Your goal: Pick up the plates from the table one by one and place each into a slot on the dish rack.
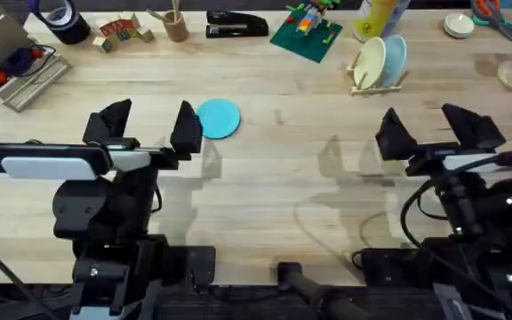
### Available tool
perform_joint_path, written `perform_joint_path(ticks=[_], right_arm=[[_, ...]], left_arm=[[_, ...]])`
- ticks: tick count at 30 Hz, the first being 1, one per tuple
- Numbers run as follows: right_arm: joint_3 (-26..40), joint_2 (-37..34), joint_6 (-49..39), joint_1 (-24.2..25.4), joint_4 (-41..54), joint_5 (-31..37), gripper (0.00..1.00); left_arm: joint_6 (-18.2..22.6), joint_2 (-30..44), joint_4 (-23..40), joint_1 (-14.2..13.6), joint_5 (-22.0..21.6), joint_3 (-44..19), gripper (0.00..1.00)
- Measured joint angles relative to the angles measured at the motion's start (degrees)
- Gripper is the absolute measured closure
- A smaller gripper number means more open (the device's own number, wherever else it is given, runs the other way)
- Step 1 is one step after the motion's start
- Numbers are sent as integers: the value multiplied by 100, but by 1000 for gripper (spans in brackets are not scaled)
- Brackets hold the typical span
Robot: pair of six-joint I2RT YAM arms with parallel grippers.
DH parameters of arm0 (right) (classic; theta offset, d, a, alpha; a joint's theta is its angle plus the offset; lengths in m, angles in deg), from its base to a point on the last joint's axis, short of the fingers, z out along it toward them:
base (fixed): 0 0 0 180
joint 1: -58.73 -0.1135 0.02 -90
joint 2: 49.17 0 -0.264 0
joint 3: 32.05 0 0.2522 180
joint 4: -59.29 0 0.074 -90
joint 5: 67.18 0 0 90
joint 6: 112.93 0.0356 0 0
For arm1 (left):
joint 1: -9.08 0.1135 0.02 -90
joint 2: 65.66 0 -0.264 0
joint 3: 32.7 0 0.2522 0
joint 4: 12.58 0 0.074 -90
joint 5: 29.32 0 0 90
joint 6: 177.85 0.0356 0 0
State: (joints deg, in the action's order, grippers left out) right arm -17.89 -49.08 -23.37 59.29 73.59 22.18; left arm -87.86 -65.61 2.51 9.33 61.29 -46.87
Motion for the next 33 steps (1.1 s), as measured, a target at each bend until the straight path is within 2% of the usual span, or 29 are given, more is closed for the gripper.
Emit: perform_joint_path(ticks=[6,11,15,20,25,29,33], right_arm=[[-2,-2,0,1,-69,-7,7],[7,-9,0,0,-599,-26,8],[195,-9,0,1,-378,-26,7],[1002,-9,2,0,311,-85,7],[2215,-27,0,2,1702,-134,8],[2997,-309,0,0,2434,-173,8],[3616,-764,0,2,2529,-177,8]], left_arm=[[26,0,-74,-1,2,0,7],[58,0,-107,-2,2,-16,7],[67,0,101,-1,2,-316,7],[67,0,983,0,0,-1340,7],[72,278,2080,0,0,-2529,8],[74,933,2845,-2,2,-3543,8],[19,1804,3506,-2,2,-4634,8]])
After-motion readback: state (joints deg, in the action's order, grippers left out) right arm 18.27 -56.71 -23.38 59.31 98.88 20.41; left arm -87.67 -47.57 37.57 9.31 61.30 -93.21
